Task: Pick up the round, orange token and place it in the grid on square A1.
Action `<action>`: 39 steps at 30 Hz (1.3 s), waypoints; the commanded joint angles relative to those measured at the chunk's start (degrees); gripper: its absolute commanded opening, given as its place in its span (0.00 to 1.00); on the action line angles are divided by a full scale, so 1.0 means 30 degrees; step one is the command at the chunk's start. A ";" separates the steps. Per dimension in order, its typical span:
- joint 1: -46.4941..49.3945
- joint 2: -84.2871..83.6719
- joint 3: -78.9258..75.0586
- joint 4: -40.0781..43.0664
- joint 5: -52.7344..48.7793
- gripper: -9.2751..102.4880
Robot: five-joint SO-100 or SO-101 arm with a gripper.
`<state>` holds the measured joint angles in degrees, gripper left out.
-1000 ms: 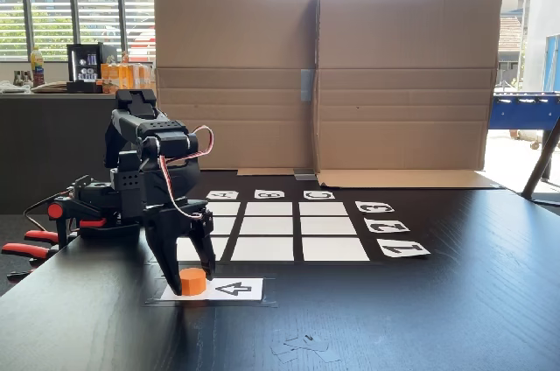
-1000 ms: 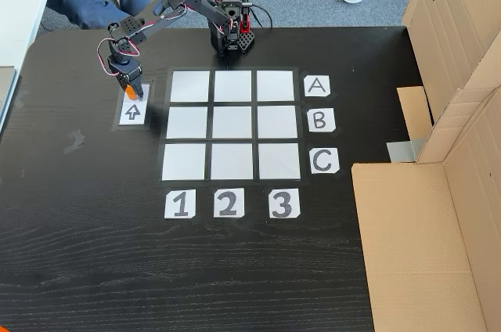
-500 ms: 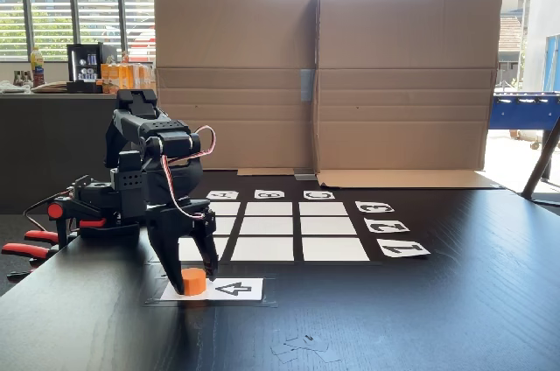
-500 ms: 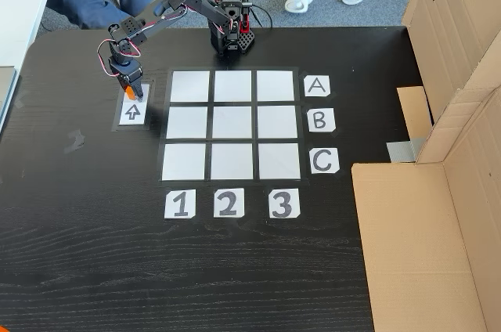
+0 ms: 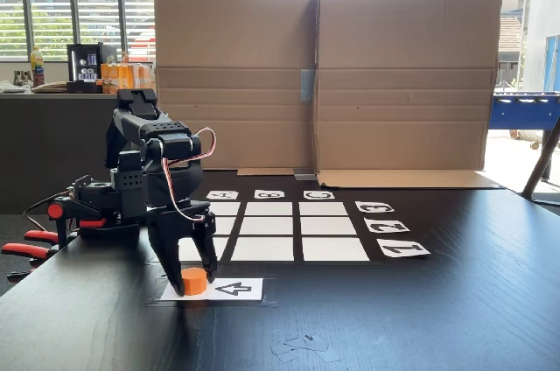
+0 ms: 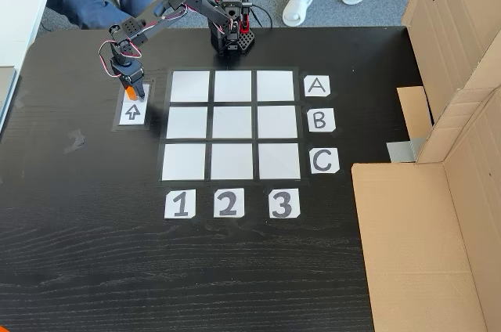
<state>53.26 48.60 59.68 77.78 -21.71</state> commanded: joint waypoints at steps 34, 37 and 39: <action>-0.0762 1.8018 1.3213 -0.0146 0.0791 0.12; -0.1436 2.0361 1.6377 -0.0410 0.0791 0.12; -0.1904 2.1650 1.8105 -0.0703 0.0791 0.12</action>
<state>49.22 107.93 109.51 76.64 -19.69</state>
